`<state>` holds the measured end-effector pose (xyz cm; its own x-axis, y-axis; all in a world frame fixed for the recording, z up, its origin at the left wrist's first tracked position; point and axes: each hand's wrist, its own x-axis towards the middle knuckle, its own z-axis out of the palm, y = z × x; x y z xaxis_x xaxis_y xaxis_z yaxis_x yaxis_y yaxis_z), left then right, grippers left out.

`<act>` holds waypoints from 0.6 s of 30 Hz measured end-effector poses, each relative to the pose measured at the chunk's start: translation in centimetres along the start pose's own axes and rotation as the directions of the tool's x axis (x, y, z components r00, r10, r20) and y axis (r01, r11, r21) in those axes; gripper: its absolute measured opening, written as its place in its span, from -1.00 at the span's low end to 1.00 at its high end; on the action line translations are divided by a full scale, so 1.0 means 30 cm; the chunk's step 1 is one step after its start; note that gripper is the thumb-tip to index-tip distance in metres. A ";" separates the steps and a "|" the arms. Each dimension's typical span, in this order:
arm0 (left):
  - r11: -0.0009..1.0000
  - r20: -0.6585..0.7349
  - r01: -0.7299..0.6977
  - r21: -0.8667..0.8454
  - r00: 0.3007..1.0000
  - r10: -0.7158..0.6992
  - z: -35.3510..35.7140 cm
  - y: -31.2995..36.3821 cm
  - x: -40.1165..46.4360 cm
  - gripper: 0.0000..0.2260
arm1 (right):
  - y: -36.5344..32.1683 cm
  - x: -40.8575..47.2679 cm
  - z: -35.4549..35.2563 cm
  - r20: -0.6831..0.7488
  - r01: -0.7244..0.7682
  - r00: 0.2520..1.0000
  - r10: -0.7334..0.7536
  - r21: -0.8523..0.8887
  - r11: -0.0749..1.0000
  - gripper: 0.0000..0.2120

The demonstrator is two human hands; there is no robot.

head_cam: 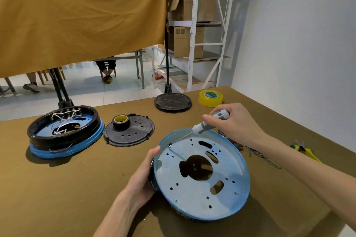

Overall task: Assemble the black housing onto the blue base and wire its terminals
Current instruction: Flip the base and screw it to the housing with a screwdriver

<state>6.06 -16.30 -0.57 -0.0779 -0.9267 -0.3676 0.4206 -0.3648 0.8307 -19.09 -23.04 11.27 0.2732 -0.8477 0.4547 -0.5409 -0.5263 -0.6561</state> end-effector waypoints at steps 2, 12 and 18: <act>1.000 -0.001 0.004 0.008 1.000 -0.004 -0.003 -0.001 0.004 -0.44 | 0.002 0.005 0.004 0.004 0.005 1.000 -0.005 -0.004 1.000 -0.74; 1.000 0.015 0.023 0.016 1.000 -0.024 -0.002 0.002 0.004 -0.41 | -0.001 0.023 0.004 0.004 0.026 1.000 -0.026 -0.011 1.000 -0.78; 1.000 0.016 0.017 0.011 1.000 -0.017 -0.004 0.002 0.002 -0.42 | -0.002 0.026 -0.003 0.016 0.020 1.000 -0.019 -0.014 1.000 -0.79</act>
<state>6.19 -16.36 -0.59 -0.0998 -0.9216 -0.3750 0.4096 -0.3815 0.8286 -18.92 -23.68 11.72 0.2964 -0.8383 0.4576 -0.5468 -0.5418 -0.6384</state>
